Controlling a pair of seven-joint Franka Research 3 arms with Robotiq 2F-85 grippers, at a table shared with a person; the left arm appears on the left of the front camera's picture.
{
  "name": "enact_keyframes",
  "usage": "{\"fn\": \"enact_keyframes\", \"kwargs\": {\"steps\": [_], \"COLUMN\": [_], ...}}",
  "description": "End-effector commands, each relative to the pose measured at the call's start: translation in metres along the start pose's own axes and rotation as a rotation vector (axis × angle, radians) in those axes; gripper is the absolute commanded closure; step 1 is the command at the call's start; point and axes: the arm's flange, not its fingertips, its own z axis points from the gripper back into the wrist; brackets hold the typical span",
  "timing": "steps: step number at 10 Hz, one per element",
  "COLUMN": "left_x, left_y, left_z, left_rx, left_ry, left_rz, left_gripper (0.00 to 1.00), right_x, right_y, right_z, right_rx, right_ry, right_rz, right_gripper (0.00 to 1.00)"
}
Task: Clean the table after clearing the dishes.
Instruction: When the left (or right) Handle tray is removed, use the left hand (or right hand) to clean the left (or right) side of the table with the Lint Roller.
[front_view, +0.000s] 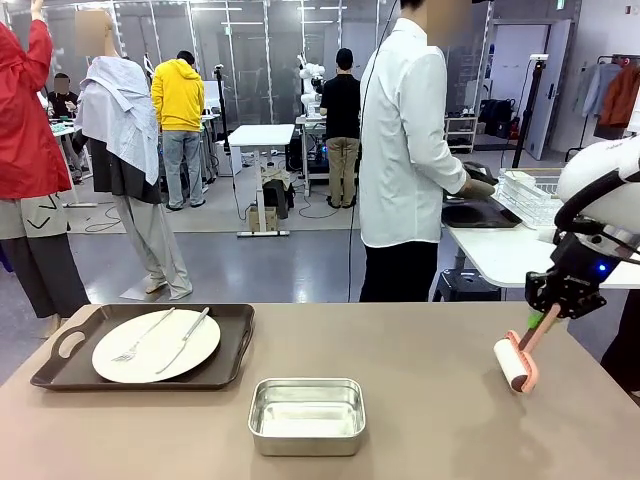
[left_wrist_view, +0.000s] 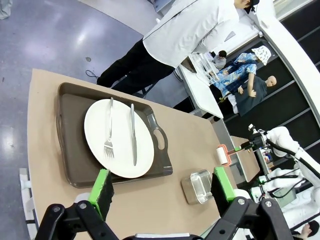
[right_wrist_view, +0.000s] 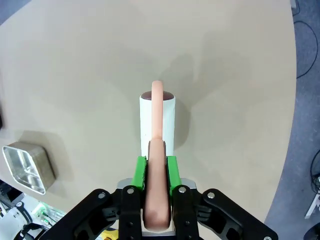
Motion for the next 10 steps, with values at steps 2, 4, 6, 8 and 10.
{"fn": "enact_keyframes", "kwargs": {"steps": [2, 4, 6, 8, 10], "left_x": [0.001, 0.001, 0.001, 0.001, 0.001], "left_y": [0.0, 0.0, 0.0, 0.0, 0.0], "left_z": [0.004, 0.004, 0.004, 0.004, 0.004], "left_rx": [-0.001, -0.001, -0.001, -0.001, -0.001], "left_ry": [0.002, 0.002, 0.002, 0.002, 0.002], "left_rz": [-0.007, -0.007, -0.007, -0.007, -0.007], "left_gripper": [0.0, 0.0, 0.0, 0.0, 0.0], "right_x": [-0.02, -0.033, -0.039, -0.028, -0.028], "right_y": [0.039, 0.06, 0.07, 0.06, 0.06], "right_z": [0.033, 0.058, 0.072, 0.064, 0.064], "right_rx": [-0.052, -0.109, -0.123, -0.081, -0.081], "right_ry": [-0.044, -0.061, -0.054, -0.072, -0.072], "right_rz": [0.03, 0.053, 0.056, 0.086, 0.086], "right_gripper": [0.79, 0.79, 0.79, 0.79, 0.79]}}
